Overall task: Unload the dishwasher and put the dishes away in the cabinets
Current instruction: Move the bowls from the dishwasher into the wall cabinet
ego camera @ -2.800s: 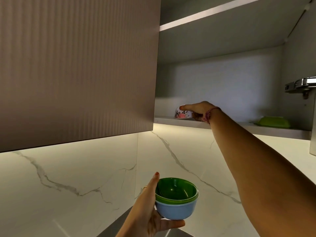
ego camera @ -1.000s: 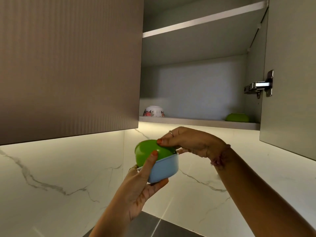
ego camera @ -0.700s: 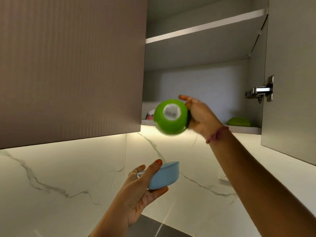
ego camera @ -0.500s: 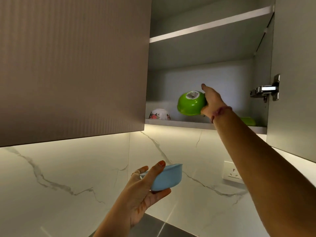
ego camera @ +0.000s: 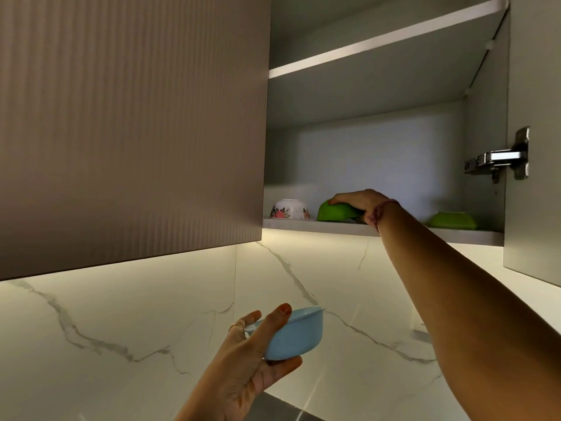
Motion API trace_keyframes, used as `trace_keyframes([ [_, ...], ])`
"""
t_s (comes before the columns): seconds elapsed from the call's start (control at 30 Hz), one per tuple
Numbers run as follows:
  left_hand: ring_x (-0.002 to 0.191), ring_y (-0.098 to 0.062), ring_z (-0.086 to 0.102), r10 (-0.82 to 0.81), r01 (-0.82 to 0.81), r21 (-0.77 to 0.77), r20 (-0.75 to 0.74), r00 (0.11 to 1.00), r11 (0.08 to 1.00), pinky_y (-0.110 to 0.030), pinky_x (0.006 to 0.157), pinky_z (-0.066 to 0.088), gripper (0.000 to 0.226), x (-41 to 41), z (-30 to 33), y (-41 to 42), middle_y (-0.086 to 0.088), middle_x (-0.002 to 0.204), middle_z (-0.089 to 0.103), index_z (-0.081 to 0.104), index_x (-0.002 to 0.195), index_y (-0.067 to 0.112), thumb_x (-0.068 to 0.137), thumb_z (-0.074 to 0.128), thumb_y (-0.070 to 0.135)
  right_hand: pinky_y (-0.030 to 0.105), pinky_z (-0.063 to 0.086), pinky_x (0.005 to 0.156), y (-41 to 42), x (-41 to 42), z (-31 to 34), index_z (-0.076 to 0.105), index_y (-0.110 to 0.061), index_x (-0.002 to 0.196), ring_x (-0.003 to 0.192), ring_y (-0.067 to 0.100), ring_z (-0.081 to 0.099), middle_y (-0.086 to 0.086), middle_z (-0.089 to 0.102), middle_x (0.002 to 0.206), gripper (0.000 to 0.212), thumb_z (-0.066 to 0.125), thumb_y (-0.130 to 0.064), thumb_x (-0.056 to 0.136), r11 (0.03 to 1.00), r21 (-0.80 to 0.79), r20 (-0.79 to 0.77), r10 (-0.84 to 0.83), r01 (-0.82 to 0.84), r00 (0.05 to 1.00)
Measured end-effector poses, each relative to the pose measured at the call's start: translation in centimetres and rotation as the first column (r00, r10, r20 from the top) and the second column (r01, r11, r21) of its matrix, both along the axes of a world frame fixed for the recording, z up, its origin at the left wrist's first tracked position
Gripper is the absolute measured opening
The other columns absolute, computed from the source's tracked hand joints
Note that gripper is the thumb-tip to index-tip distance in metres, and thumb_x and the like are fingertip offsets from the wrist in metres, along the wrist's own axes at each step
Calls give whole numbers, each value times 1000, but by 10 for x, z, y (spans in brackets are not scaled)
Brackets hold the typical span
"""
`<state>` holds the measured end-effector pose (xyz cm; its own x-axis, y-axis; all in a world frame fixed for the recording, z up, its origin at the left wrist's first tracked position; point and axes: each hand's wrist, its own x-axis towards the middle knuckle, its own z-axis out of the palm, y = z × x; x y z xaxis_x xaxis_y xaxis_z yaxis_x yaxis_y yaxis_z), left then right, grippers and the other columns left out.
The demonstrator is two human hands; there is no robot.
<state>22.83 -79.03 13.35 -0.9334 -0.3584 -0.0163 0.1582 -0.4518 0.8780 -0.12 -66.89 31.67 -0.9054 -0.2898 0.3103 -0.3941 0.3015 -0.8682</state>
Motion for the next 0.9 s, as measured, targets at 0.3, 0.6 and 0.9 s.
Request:
trace_keyframes([
  [0.3, 99, -46, 62, 15, -16, 26, 23, 1000, 1000, -39, 48, 57, 94, -5, -5, -5, -25, 119, 50, 43, 129, 11, 46, 81, 29, 28, 42, 73, -21, -6, 0, 52, -2, 120, 82, 21, 51, 11, 52, 102, 66, 66, -53, 80, 976, 174, -124, -109, 129, 986],
  [0.6, 98, -45, 63, 12, -12, 39, 14, 1000, 999, -42, 51, 58, 95, -2, -1, -1, -23, 120, 50, 43, 129, 13, 44, 82, 29, 40, 43, 99, -25, -16, -3, 51, -8, 122, 107, 30, 53, 14, 56, 118, 72, 58, -64, 77, 928, 303, -197, -161, 216, 967],
  [0.9, 99, -44, 65, -4, 11, 97, -74, 997, 995, -41, 55, 60, 66, 9, 21, 3, -31, 118, 55, 55, 112, -3, 60, 75, 32, 16, 46, 86, 7, 68, -43, 59, -17, 116, 106, 9, 58, -3, 61, 114, 25, 57, -16, 91, 978, 0, -544, 175, -208, 820],
])
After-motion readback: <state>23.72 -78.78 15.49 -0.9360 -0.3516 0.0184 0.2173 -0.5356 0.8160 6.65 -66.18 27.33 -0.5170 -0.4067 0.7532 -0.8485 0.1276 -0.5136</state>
